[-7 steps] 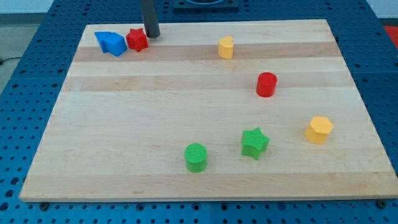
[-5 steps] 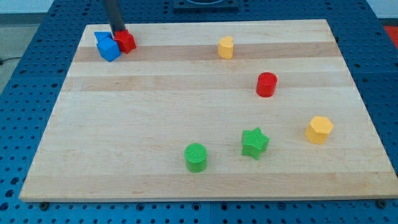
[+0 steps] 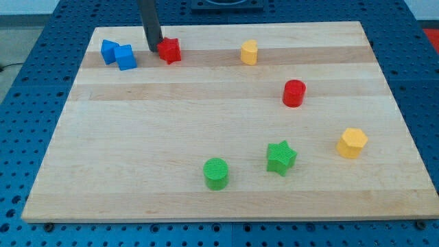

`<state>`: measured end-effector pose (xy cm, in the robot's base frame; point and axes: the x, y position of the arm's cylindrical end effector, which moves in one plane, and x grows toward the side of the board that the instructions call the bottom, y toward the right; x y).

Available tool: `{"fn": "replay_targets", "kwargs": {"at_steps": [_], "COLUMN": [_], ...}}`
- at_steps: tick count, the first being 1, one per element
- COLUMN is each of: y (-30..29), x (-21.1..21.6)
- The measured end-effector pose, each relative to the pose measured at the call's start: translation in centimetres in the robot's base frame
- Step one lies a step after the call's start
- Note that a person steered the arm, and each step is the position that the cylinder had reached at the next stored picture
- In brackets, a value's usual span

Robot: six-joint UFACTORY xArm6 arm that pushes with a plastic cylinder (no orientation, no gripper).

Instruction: Move the red star to the left side of the red circle

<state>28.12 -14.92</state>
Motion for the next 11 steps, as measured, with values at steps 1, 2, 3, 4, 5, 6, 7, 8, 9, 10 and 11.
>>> {"fn": "replay_targets", "kwargs": {"at_steps": [1, 2, 3, 4, 5, 6, 7, 8, 9, 10, 11], "y": [5.8, 9.5, 5.4, 5.8, 9.7, 12.7, 12.9, 13.4, 15.5, 16.4, 16.4], "x": [2.9, 3.1, 0.4, -0.6, -0.3, 0.5, 2.0, 5.4, 8.2, 7.0, 5.6]}}
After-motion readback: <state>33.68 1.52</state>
